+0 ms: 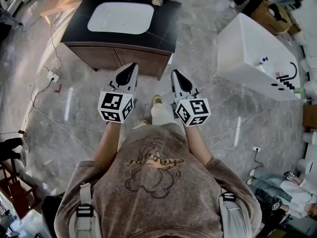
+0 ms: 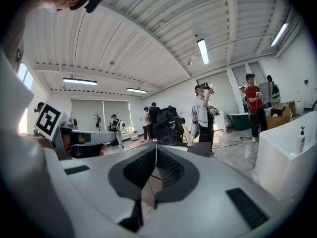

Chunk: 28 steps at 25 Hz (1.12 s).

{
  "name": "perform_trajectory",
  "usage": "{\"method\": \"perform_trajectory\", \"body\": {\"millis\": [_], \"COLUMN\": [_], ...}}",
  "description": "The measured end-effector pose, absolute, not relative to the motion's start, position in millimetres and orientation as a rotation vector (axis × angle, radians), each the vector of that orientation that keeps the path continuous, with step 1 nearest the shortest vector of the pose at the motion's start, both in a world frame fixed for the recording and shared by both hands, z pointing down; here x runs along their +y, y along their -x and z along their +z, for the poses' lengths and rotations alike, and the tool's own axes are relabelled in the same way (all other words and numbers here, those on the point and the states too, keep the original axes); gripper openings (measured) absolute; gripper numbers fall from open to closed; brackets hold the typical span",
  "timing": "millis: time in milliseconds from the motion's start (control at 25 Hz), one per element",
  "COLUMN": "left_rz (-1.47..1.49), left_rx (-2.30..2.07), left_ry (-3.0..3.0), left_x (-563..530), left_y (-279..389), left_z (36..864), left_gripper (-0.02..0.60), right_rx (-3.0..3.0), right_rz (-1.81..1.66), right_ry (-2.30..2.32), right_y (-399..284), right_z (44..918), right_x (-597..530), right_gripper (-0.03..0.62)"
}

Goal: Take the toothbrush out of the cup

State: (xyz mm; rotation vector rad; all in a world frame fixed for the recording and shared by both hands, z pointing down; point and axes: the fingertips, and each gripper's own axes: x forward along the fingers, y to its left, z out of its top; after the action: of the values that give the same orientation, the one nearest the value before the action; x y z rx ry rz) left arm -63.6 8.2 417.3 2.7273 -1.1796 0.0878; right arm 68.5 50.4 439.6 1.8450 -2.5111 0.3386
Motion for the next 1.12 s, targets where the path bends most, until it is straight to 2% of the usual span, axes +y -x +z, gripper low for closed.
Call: {"method": "perform_trajectory", "body": {"millis": [1120], "left_rz": [0.021], "left_rx": [-1.234], "left_ry": [-2.706], "left_x": [-210.6], "left_y": [-2.2], "left_z": [405.3], "left_gripper": [0.018], "right_rx": [-2.570], "right_rz": [0.305], "right_ry": [-1.770], "right_y": [-128.3], "right_z": [426.3], "right_x": [-180.9], "right_gripper": [0.018]}}
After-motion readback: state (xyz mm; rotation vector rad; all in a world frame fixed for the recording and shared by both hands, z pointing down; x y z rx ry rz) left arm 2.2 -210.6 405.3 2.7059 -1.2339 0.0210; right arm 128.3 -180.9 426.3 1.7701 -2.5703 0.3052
